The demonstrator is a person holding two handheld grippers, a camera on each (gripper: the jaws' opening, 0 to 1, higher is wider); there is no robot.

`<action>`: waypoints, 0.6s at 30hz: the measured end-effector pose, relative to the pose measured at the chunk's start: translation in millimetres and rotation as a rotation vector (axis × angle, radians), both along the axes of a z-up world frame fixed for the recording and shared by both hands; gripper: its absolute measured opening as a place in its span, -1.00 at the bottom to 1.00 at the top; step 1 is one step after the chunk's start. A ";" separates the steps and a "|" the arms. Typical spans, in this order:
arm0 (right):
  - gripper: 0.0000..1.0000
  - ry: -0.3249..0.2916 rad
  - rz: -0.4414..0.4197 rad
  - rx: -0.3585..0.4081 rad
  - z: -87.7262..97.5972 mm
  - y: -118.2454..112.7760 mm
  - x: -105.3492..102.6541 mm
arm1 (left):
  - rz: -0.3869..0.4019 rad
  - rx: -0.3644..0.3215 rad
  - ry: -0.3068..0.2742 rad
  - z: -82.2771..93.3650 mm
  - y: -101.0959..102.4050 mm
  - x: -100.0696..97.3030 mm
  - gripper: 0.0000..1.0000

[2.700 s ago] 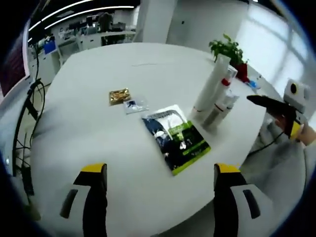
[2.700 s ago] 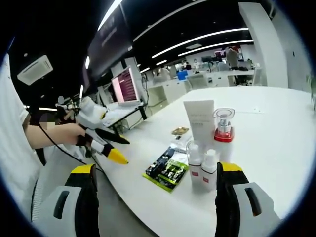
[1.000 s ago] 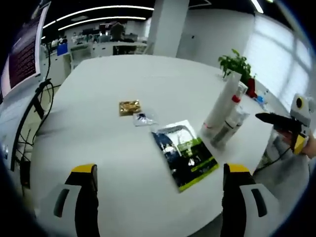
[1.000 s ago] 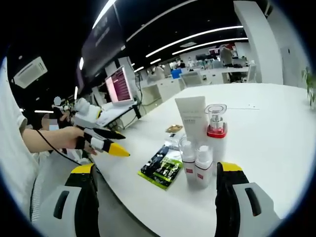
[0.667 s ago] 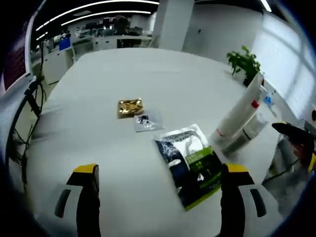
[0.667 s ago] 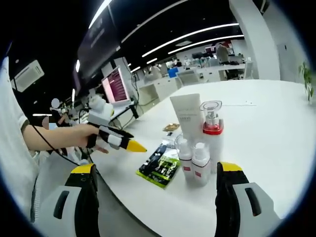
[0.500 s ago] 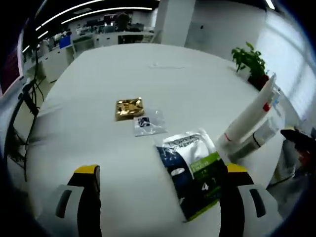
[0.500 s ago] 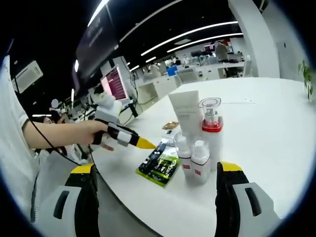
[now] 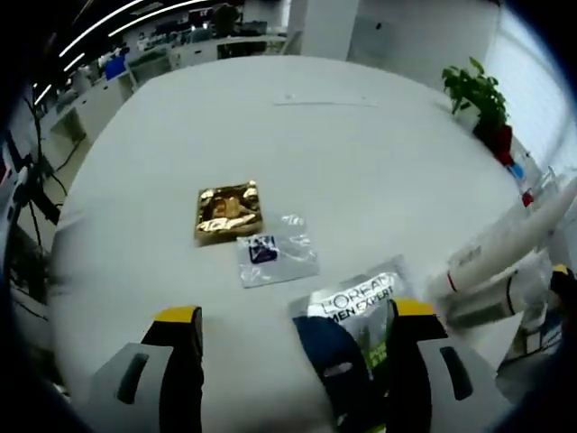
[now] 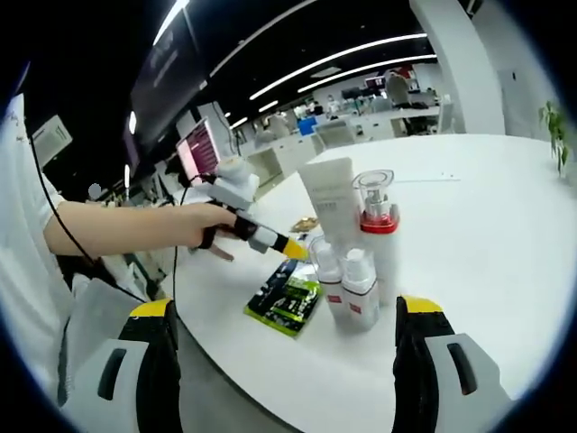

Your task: Arrange the skincare products in the storage area until every visible bottle or jar stands upright without overlapping.

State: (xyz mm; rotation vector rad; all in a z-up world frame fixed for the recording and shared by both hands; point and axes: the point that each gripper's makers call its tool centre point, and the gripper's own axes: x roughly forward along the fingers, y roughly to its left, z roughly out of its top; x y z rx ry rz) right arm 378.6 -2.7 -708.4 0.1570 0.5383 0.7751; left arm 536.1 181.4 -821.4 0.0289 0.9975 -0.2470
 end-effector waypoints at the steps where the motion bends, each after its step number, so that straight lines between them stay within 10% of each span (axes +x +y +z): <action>1: 0.99 0.005 -0.010 0.005 0.2 -1.5 -0.1 | 0.003 0.006 -0.002 -0.9 0.6 4.1 0.42; 18: 0.99 0.029 -0.071 0.029 0.1 -11.9 4.5 | 0.034 0.111 -0.004 -15.6 7.5 37.6 0.21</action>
